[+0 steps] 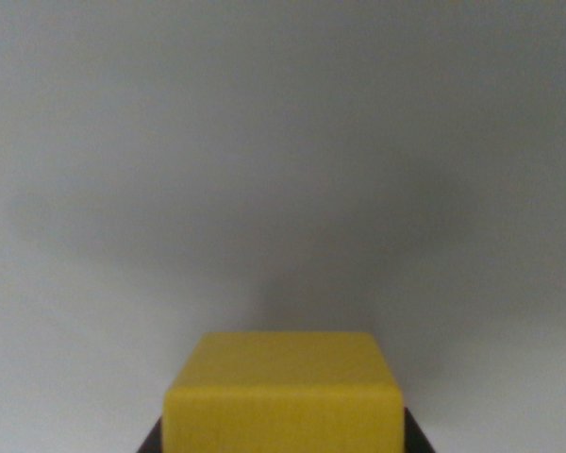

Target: Pick yellow cube

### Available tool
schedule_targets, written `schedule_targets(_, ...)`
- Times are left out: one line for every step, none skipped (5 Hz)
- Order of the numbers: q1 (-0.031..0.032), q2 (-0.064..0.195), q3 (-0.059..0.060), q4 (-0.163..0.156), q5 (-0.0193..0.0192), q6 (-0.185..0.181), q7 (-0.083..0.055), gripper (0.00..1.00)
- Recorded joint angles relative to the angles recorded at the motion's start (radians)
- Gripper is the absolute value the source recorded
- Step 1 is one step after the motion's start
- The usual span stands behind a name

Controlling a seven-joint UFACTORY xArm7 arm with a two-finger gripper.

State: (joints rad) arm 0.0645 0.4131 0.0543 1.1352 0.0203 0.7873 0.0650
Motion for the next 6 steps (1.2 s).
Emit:
schedule_targets(-0.0002,-0.009,0.000,0.019,0.0002,0.028,0.001,1.00)
schedule_targets(-0.0002,-0.009,0.000,0.019,0.0002,0.028,0.001,1.00)
schedule_targets(-0.0004,-0.018,0.000,0.042,0.0005,0.060,0.001,1.00)
schedule_targets(-0.0004,-0.018,0.000,0.042,0.0005,0.060,0.001,1.00)
schedule_targets(-0.0007,-0.030,0.001,0.067,0.0007,0.096,0.002,1.00)
schedule_targets(-0.0007,-0.030,0.001,0.067,0.0007,0.096,0.002,1.00)
